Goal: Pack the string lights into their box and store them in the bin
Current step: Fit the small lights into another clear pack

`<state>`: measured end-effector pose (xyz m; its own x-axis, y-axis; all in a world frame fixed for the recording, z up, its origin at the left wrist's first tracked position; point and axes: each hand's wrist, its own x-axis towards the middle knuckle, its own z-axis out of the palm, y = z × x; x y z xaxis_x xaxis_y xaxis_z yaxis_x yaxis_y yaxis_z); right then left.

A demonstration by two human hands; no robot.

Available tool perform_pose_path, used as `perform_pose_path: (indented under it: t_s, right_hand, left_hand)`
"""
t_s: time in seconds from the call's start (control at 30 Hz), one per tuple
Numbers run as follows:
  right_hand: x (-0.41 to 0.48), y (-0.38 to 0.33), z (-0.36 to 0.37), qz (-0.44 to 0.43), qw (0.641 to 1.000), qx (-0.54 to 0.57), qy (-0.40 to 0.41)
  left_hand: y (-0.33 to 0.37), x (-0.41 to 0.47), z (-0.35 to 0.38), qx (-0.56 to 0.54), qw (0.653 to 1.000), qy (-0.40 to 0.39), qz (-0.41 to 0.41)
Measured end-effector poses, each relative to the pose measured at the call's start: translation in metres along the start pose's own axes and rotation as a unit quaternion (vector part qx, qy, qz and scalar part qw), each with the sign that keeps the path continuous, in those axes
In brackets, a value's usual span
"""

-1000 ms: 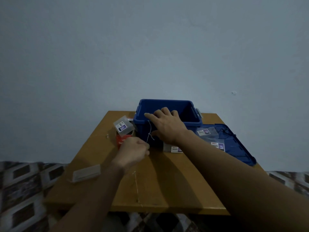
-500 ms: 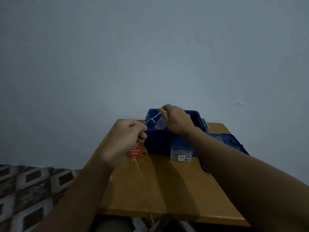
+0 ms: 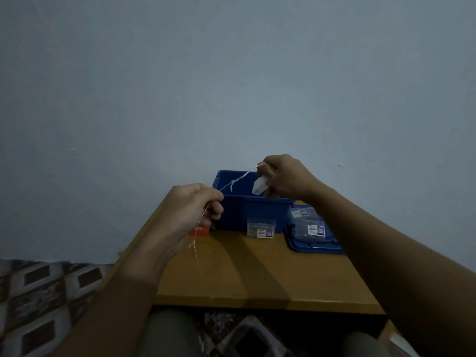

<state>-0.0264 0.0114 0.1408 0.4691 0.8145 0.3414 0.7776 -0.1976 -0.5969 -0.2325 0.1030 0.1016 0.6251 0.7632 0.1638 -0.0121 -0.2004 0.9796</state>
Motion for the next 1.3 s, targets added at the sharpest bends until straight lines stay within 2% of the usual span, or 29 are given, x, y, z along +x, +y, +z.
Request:
perform_pose_path:
  t_s: [0.1, 0.23, 0.37, 0.47, 0.6, 0.7, 0.8, 0.93, 1.1, 1.3]
  right_hand:
    - [-0.029, -0.008, -0.011, 0.010, 1.000, 0.022, -0.004]
    - [-0.055, -0.010, -0.014, 0.017, 1.000, -0.009, -0.006]
    - [-0.078, -0.016, -0.009, 0.019, 0.999, 0.038, 0.005]
    - [-0.090, -0.017, -0.005, -0.002, 1.000, 0.015, 0.009]
    - [-0.101, -0.010, -0.003, -0.009, 1.000, -0.008, 0.010]
    - [-0.110, -0.003, -0.003, 0.002, 0.998, 0.068, 0.014]
    - [-0.121, -0.003, -0.003, 0.012, 0.984, 0.175, -0.018]
    - [-0.133, -0.003, -0.003, 0.019, 0.954, 0.294, -0.050]
    - [-0.142, -0.003, -0.001, 0.062, 0.890, 0.449, -0.060]
    - [-0.149, 0.006, 0.005, 0.114, 0.863, 0.492, -0.010]
  left_hand:
    - [-0.005, -0.017, 0.007, 0.006, 0.999, -0.044, -0.020]
    - [-0.010, -0.036, 0.022, 0.033, 0.994, -0.104, -0.030]
    - [-0.013, -0.048, 0.037, 0.056, 0.985, -0.165, -0.002]
    - [-0.017, -0.053, 0.049, 0.085, 0.973, -0.213, 0.022]
    - [-0.021, -0.058, 0.056, 0.022, 0.979, -0.195, 0.059]
    - [-0.024, -0.057, 0.053, -0.040, 0.985, -0.166, 0.033]
    - [-0.030, -0.055, 0.050, -0.104, 0.986, -0.127, -0.027]
    - [-0.034, -0.056, 0.044, -0.184, 0.970, -0.150, -0.059]
    - [-0.037, -0.059, 0.049, -0.133, 0.977, -0.162, -0.024]
    - [-0.042, -0.059, 0.057, -0.121, 0.980, -0.157, 0.006]
